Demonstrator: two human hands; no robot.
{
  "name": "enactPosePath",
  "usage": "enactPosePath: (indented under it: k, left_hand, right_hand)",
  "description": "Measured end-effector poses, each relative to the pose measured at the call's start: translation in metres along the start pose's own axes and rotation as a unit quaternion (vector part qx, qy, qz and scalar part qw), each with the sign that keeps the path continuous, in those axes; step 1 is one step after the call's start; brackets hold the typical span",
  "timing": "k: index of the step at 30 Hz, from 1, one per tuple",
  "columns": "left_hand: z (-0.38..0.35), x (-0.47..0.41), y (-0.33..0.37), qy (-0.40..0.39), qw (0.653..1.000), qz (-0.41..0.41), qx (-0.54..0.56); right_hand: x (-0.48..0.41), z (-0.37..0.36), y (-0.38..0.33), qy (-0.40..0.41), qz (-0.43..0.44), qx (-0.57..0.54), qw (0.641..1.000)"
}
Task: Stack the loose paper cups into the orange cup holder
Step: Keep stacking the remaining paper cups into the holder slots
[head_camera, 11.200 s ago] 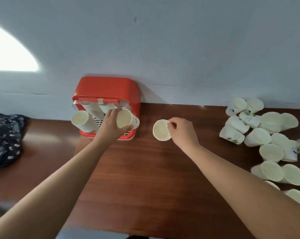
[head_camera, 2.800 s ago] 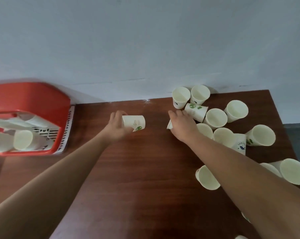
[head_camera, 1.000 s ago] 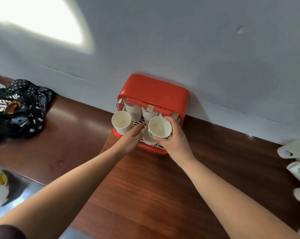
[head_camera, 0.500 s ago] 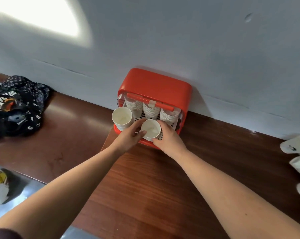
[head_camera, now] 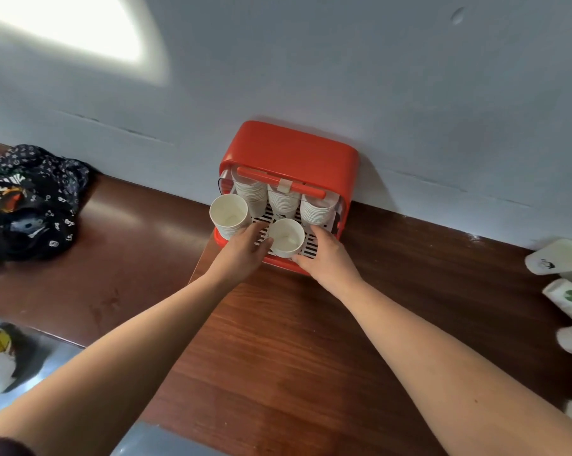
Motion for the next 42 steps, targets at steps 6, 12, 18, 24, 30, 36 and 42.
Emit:
enactPosePath:
  k: [6, 12, 18, 24, 30, 36, 42]
  left_hand:
    - [0.014, 0.039, 0.013, 0.055, 0.997, 0.024, -0.053]
    - [-0.031, 0.094, 0.083, 0.034, 0.996, -0.007, -0.08]
    - [-0.142, 0.17, 0.204, -0.017, 0.989, -0.08, -0.124]
    - [-0.275, 0.245, 0.32, -0.096, 0.97, -0.164, -0.153]
    - [-0.397, 0.301, 0.392, -0.187, 0.938, -0.209, -0.203]
    - [-0.475, 0.32, 0.417, -0.188, 0.922, -0.229, -0.25]
    - [-0.508, 0.294, 0.418, -0.154, 0.919, -0.207, -0.298]
  right_hand:
    - [0.054, 0.042, 0.017, 0.002, -0.024, 0.06, 0.998]
    - [0.144, 0.115, 0.065, 0.016, -0.045, 0.141, 0.989]
    - [0.287, 0.221, 0.147, 0.069, -0.074, 0.182, 0.978]
    - [0.446, 0.32, 0.245, 0.151, -0.155, 0.178, 0.96]
    - [0.573, 0.358, 0.318, 0.208, -0.235, 0.134, 0.94]
    - [0.641, 0.343, 0.351, 0.228, -0.277, 0.081, 0.93]
    - [0.653, 0.305, 0.368, 0.197, -0.307, 0.11, 0.925]
Point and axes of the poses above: each hand's wrist, its own x-axis away from the middle knuckle, its own z-axis out of the back of the hand, y = z × x, the point moved 10 cm from there along -x, towards the middle knuckle, and after that the axes turned 7 degrees about z, right-handed, at the moved point
